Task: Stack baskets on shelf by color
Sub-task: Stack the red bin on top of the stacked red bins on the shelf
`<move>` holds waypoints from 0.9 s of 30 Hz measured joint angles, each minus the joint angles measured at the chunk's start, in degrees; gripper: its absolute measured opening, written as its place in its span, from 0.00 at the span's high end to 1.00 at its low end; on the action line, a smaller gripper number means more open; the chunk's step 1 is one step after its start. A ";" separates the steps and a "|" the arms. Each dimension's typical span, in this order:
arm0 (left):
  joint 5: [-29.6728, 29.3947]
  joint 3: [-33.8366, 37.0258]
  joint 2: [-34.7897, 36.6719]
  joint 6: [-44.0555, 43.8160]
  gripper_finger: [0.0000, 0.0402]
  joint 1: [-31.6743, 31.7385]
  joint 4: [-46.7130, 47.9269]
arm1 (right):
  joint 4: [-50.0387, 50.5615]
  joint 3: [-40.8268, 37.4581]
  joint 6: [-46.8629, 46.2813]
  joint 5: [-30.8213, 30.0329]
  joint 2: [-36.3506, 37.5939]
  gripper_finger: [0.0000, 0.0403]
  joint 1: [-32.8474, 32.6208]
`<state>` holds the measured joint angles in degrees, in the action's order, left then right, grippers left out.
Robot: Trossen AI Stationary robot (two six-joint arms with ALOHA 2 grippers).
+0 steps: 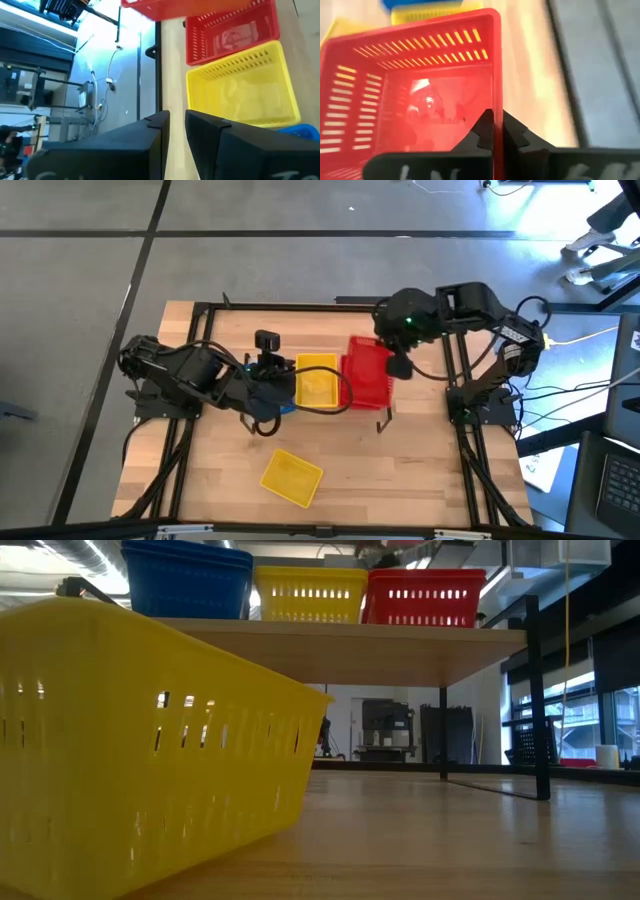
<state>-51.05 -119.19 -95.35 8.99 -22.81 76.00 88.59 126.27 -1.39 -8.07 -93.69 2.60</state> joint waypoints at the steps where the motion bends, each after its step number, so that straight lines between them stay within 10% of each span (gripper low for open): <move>1: -0.02 -0.25 0.00 -0.16 0.86 0.00 0.02 | 1.78 0.14 -0.13 1.08 -0.02 1.00 0.26; 27: -0.09 -0.73 -0.07 0.57 0.86 0.20 0.06 | -7.41 -16.70 1.68 6.29 -0.66 0.99 6.36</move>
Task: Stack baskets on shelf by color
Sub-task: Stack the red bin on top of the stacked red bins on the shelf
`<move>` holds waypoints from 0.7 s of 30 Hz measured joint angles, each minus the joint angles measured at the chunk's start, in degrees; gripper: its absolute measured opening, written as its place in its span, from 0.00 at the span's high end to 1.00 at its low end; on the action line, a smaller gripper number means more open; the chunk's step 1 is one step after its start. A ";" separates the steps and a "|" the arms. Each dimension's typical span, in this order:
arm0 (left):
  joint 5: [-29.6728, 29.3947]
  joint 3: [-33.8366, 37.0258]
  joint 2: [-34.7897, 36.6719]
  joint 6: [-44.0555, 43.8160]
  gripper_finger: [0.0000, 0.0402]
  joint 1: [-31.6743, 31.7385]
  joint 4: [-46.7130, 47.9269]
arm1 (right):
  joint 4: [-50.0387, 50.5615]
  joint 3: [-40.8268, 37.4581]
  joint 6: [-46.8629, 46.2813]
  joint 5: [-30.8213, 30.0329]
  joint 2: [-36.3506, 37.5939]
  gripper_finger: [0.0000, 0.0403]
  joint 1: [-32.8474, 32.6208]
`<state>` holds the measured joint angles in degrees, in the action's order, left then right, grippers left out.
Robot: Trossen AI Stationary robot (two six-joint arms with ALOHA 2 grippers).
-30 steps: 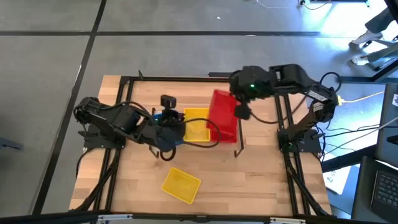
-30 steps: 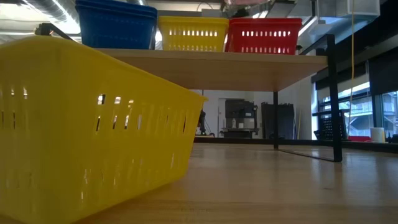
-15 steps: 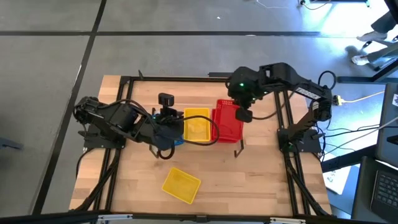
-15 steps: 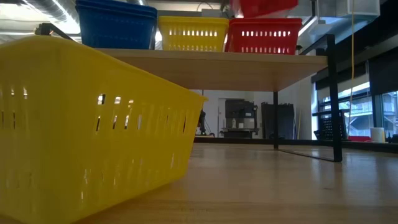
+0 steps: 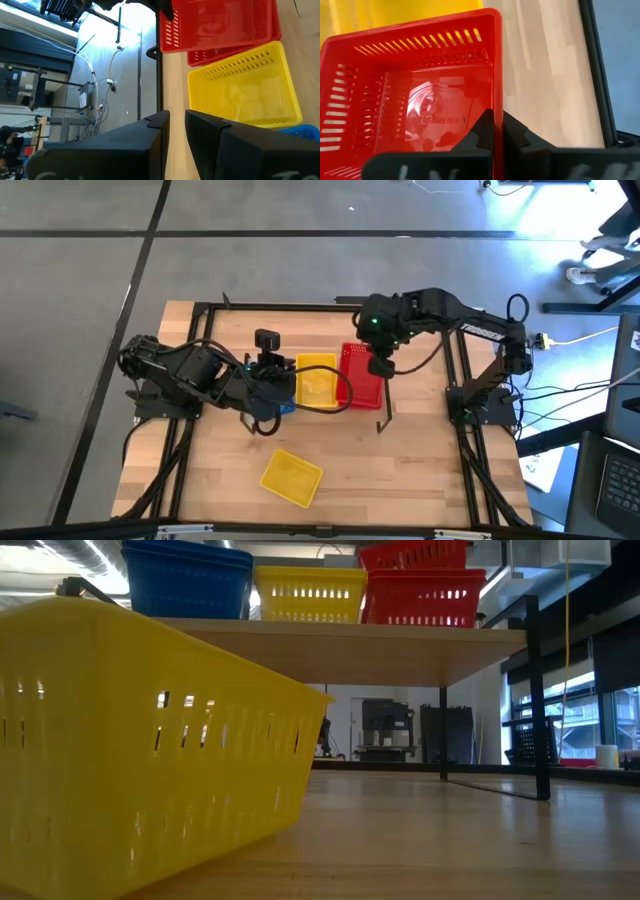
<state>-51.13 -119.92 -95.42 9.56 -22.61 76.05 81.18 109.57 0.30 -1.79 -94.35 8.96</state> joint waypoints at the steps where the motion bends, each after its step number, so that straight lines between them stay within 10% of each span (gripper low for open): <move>1: -0.02 0.00 0.00 0.00 0.86 -0.02 0.02 | -0.49 -0.55 -0.02 -0.06 0.02 0.99 0.06; 21: -0.07 0.00 0.00 -0.26 0.86 -0.02 0.02 | -4.49 -5.15 -0.01 1.49 0.00 0.73 0.04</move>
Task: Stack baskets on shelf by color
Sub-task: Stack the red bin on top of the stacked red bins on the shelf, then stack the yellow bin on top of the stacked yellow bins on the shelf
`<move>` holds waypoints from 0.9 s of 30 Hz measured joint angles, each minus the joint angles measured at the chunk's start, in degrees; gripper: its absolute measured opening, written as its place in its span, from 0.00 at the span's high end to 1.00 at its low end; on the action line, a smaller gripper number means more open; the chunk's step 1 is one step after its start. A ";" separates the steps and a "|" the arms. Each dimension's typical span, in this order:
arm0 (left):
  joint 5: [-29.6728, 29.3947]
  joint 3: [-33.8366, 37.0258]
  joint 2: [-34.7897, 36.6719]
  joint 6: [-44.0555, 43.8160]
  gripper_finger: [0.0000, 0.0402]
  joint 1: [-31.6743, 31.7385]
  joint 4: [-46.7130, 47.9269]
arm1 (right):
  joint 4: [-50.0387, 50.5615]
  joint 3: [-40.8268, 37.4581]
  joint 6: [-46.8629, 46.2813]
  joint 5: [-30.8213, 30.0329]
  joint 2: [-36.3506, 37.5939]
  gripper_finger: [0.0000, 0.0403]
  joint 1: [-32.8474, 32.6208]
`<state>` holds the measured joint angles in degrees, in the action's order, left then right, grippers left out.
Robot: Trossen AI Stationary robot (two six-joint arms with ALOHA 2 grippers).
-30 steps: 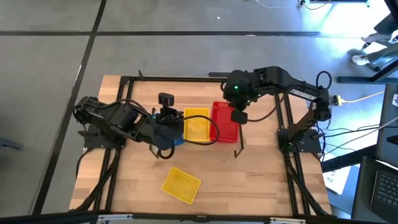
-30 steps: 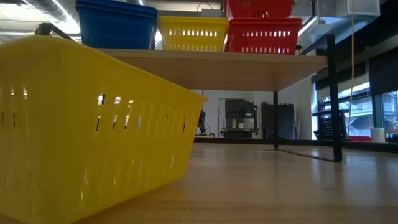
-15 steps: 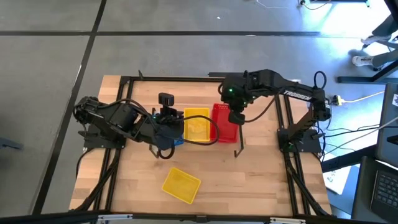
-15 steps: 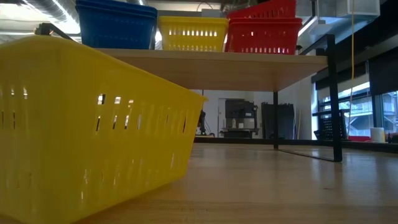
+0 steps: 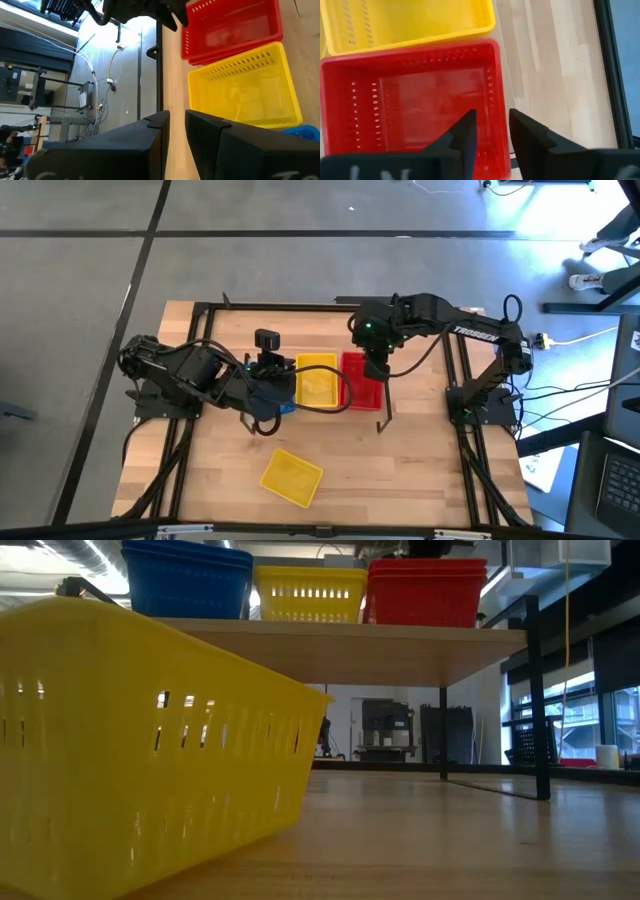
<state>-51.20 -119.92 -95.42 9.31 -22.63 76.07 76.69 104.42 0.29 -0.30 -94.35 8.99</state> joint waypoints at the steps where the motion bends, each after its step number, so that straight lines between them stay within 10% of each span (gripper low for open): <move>1: 0.00 0.01 0.00 -0.12 0.86 0.01 0.00 | 0.03 0.00 -0.06 0.00 0.00 0.72 0.00; 27: 13.24 0.28 2.64 -24.73 0.86 -4.78 13.95 | 4.60 15.32 -9.37 -0.06 0.41 0.71 -17.34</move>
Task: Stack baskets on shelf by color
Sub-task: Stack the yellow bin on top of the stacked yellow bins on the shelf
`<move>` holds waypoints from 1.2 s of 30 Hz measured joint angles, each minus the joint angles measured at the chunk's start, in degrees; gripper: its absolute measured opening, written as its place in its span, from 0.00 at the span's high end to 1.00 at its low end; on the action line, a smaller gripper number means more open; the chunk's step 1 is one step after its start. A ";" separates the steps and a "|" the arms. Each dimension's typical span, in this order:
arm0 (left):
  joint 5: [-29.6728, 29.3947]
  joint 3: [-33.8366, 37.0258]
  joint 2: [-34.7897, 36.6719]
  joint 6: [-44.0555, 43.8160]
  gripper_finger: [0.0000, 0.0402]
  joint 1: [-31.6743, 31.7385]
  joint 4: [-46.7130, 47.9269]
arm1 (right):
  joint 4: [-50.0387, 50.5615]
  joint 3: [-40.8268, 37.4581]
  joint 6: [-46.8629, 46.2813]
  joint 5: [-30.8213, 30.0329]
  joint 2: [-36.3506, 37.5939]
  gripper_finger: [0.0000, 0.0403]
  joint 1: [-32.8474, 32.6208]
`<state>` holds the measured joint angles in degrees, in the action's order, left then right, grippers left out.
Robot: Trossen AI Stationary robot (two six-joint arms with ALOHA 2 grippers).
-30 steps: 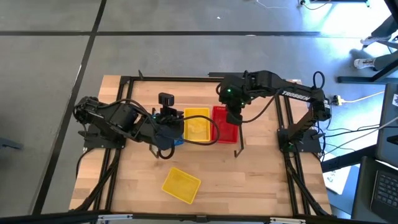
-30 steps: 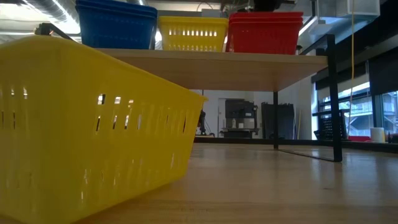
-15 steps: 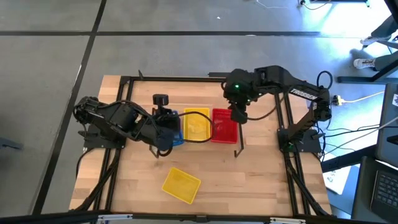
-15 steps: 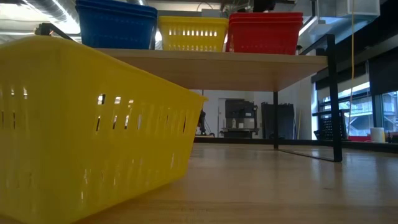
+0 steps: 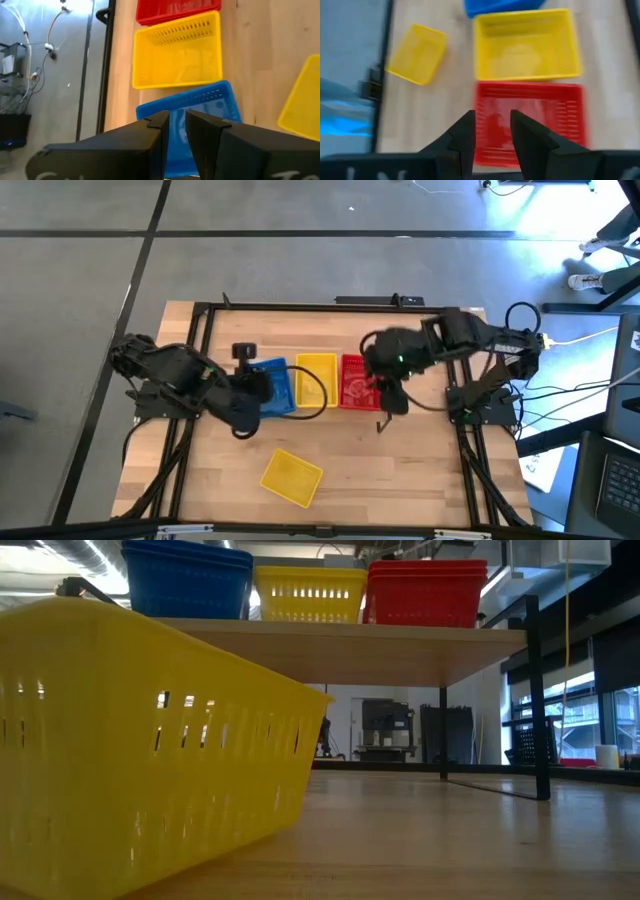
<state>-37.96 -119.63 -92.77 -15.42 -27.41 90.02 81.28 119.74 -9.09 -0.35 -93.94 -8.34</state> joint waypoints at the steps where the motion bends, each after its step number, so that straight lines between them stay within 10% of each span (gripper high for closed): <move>1: -0.17 0.00 0.62 -0.46 0.86 -0.71 -0.01 | -0.58 0.00 -2.42 -0.03 -0.02 0.71 -1.39; 17: -0.24 -0.04 3.22 -0.71 0.86 -10.55 -0.02 | -7.79 -0.02 -27.28 -2.99 -8.25 0.71 -21.22; 36: -0.33 -0.04 3.88 -7.94 0.86 -17.74 -0.01 | -21.06 -0.07 -37.45 -3.05 -25.02 0.71 -23.39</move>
<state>-38.29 -119.68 -88.89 -23.36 -45.15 90.02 60.22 119.68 -46.54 -3.40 -118.96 -31.73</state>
